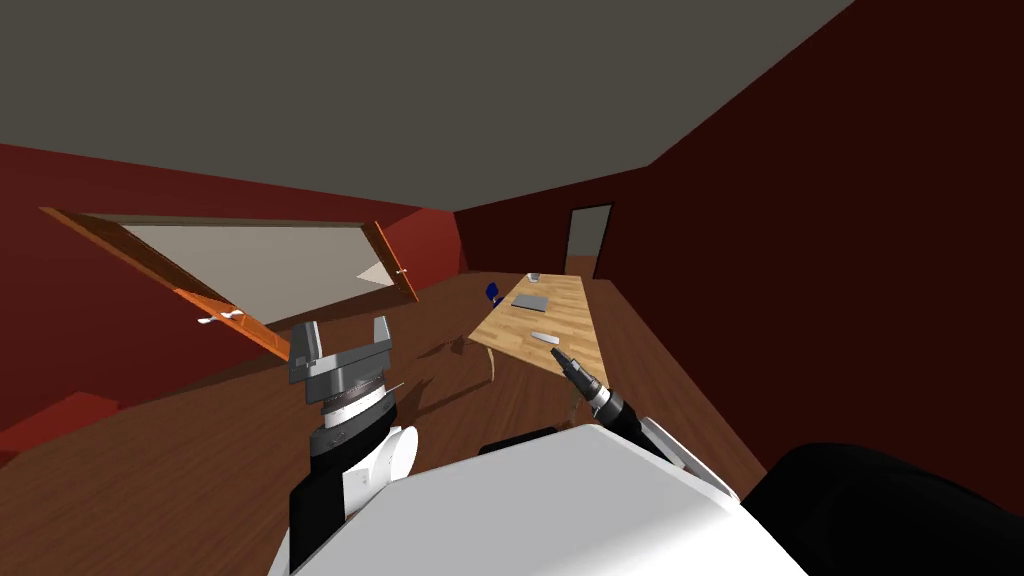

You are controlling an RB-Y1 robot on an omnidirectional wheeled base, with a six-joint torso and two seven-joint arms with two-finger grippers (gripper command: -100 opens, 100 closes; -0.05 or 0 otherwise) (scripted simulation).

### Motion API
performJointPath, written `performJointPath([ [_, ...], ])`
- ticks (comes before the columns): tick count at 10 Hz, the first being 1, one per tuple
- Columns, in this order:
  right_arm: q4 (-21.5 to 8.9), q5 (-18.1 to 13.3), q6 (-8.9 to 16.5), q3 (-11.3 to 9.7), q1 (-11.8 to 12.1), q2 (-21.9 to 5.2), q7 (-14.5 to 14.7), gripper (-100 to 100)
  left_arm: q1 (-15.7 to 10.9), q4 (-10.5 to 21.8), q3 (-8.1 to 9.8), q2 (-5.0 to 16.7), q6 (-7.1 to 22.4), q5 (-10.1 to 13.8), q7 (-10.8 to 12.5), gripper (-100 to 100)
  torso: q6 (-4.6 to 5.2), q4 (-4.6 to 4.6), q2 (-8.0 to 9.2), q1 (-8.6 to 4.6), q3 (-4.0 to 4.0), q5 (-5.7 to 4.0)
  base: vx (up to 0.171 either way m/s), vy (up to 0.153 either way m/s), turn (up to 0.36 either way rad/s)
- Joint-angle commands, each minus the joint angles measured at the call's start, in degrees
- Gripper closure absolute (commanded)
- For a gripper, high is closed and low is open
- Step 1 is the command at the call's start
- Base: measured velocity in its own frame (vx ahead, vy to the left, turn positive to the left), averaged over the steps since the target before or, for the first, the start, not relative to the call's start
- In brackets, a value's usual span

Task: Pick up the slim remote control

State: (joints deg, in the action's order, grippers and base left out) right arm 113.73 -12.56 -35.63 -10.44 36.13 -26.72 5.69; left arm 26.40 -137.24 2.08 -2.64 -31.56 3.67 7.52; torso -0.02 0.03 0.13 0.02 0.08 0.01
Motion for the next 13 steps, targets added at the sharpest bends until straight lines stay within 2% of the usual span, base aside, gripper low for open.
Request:
performJointPath([
  [1, -0.88, -0.43, 0.59, -0.69, 0.28, -1.95, 0.33, -100, 0.00, 0.00, 0.00, 0.00, 0.00, 0.00, 0.00, 0, 0.00, 0.00, 0.00, 0.00, 0.00, 0.00, -0.022, 0.021, 0.163],
  [2, -2.99, -1.17, 0.91, -1.88, 1.30, -4.04, 0.88, -100, 0.01, 0.00, 0.01, 0.00, 0.00, 0.00, 0.00, 0, 0.06, 0.00, -0.02, -0.04, -0.01, -0.01, -0.017, 0.033, 0.291],
  [3, -2.99, -1.17, 0.91, -1.88, 1.30, -4.93, 0.88, -100, 0.00, 0.00, 0.00, 0.00, 0.00, 0.00, 0.00, 0, 0.01, -0.01, -0.05, -0.02, -0.03, -0.01, -0.010, 0.023, 0.169],
  [4, -5.14, -1.91, 1.29, -3.13, 2.30, -7.07, 1.39, -100, 0.01, 0.00, 0.01, 0.00, 0.00, 0.00, 0.00, 0, 0.07, -0.01, -0.06, -0.04, -0.04, -0.01, -0.009, 0.039, 0.338],
  [5, -5.14, -1.91, 1.29, -3.13, 2.30, -7.93, 1.39, -100, 0.01, 0.00, 0.00, 0.00, 0.00, 0.00, 0.00, 0, 0.02, -0.01, -0.06, 0.00, -0.03, 0.00, -0.007, 0.028, 0.175],
  [7, -8.67, -3.41, 2.20, -5.83, 4.22, -12.23, 2.27, -100, 0.00, 0.00, 0.00, 0.00, 0.00, 0.00, 0.00, 0, 0.01, -0.02, -0.10, 0.00, -0.05, 0.00, 0.003, 0.049, 0.414],
  [8, -9.52, -3.41, 2.20, -5.83, 4.22, -13.79, 2.27, -100, 0.01, 0.00, 0.01, 0.00, 0.00, 0.00, 0.00, 0, 0.03, -0.03, -0.12, 0.05, -0.07, 0.01, 0.009, 0.033, 0.183],
  [9, -11.72, -4.16, 2.72, -7.25, 5.12, -15.56, 2.64, -100, 0.02, -0.01, 0.01, 0.00, 0.00, 0.00, 0.00, 0, 0.07, -0.03, -0.13, -0.02, -0.07, 0.01, 0.014, 0.038, 0.426],
  [10, -11.72, -4.16, 2.72, -7.25, 5.12, -16.91, 2.64, -100, 0.01, 0.00, 0.00, 0.00, 0.00, 0.00, 0.00, 0, 0.01, -0.03, -0.16, -0.02, -0.09, 0.00, 0.013, 0.020, 0.151],
  [11, -13.92, -4.90, 3.29, -8.70, 5.97, -18.92, 2.97, -100, 0.02, -0.01, 0.02, 0.00, 0.00, 0.00, 0.00, 0, 0.09, -0.03, -0.15, -0.06, -0.09, 0.00, 0.011, 0.032, 0.309],
  [12, -13.92, -4.90, 3.29, -8.70, 5.97, -19.83, 2.97, -100, 0.01, 0.00, 0.01, 0.00, 0.00, 0.00, 0.00, 0, 0.04, -0.03, -0.13, -0.03, -0.08, 0.00, 0.018, 0.022, 0.169],
  [13, -16.13, -5.63, 3.90, -10.16, 6.76, -21.60, 3.26, -100, 0.02, -0.01, 0.02, 0.00, 0.00, 0.00, 0.00, 0, 0.09, -0.03, -0.15, -0.05, -0.09, -0.01, 0.029, 0.029, 0.376],
])
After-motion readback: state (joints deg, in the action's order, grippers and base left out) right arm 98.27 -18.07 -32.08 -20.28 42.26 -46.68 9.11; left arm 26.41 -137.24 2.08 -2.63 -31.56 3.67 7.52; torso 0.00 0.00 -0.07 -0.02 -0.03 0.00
